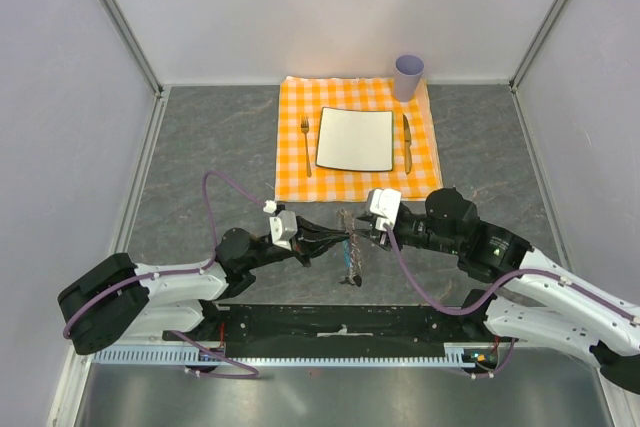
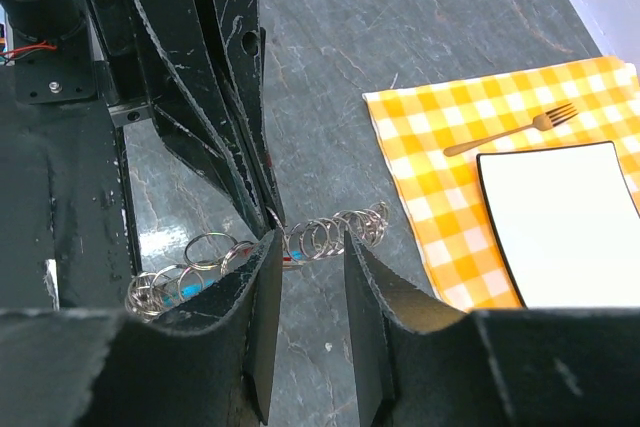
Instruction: Put the keys on the keyring
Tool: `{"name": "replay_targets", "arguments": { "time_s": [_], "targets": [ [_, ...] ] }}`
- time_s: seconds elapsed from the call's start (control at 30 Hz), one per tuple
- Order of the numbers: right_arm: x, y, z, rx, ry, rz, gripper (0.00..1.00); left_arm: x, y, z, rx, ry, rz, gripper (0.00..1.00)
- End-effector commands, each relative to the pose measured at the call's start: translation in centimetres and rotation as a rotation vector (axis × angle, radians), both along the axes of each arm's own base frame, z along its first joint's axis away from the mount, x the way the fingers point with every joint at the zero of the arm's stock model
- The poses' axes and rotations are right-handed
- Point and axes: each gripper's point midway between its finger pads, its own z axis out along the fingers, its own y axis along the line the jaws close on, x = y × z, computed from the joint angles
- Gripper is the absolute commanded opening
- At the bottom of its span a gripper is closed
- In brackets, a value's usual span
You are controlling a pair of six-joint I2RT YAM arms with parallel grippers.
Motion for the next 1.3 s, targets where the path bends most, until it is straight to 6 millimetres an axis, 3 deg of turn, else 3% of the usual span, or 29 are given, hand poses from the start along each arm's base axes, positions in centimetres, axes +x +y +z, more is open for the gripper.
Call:
{"name": "replay_targets", "arguments": {
  "time_s": [0.0,0.27,0.73,0.87,0.93,0.97,1.17,1.27],
  "targets": [
    [0.3,0.3,2.1,0.044,-0.046,0.006,0.38,0.0,0.5,3.3,-0.096,-0.092,0.02,0.02],
    [-0.1,0.7,1.0,0.025,-0.016,0.036,0.36,-0.3,0.7,3.8,-0.113,-0.095,0.009,0.02],
    [0.0,1.3,0.6,0.026,-0.007,0.058,0.31,-0.8,0.7,4.1,-0.126,-0.106,-0.015,0.02],
    [0.1,1.5,0.3,0.018,0.002,0.062,0.25,-0.9,0.8,4.4,-0.142,-0.116,-0.017,0.02],
    [0.1,1.4,0.2,0.015,0.003,0.059,0.13,-1.0,0.8,4.4,-0.139,-0.119,-0.019,0.02],
    [0.2,1.4,0.2,0.013,0.003,0.056,0.02,-1.0,0.8,4.3,-0.136,-0.119,-0.021,0.02],
    [0.7,1.2,0.4,-0.005,0.006,0.027,0.0,-0.2,0.7,2.5,-0.067,-0.086,0.011,0.03],
    [0.9,1.2,0.3,-0.028,0.013,0.026,0.0,0.5,1.0,1.6,-0.018,-0.083,0.058,0.14]
  ]
}}
